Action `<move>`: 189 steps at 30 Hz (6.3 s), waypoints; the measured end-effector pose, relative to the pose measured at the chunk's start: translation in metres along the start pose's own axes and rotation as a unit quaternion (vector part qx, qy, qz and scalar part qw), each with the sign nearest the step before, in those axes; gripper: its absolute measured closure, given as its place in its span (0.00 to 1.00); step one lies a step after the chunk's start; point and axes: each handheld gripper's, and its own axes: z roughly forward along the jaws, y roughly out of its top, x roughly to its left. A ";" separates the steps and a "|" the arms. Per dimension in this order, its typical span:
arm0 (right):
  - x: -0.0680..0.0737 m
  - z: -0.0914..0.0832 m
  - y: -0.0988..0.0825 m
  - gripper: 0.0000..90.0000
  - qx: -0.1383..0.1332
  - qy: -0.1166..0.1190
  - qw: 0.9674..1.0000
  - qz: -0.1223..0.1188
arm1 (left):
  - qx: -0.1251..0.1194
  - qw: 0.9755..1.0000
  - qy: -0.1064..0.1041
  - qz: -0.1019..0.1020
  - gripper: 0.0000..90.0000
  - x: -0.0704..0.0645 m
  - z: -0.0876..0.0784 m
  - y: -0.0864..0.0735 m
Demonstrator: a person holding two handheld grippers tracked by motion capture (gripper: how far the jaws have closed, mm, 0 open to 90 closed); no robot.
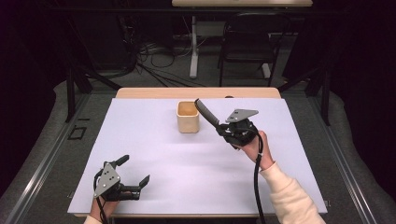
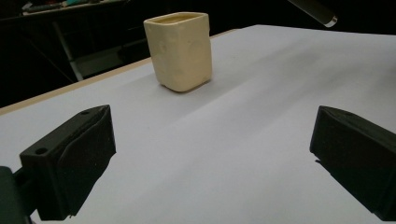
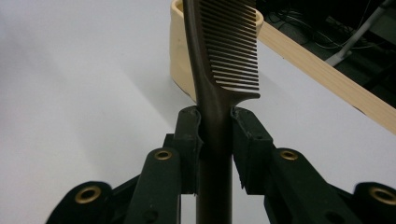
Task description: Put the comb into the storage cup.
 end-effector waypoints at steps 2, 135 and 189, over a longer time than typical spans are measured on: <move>0.000 0.001 0.002 0.81 -0.003 0.001 1.000 -0.001 | 0.000 1.000 0.001 -0.001 0.00 0.000 0.000 0.000; -0.016 0.083 0.103 0.81 -0.104 -0.030 0.994 0.012 | -0.003 1.000 -0.008 -0.003 0.00 0.001 0.005 0.000; -0.007 0.131 0.111 0.81 -0.136 -0.021 0.990 0.031 | -0.003 1.000 -0.010 -0.002 0.00 0.002 0.004 0.000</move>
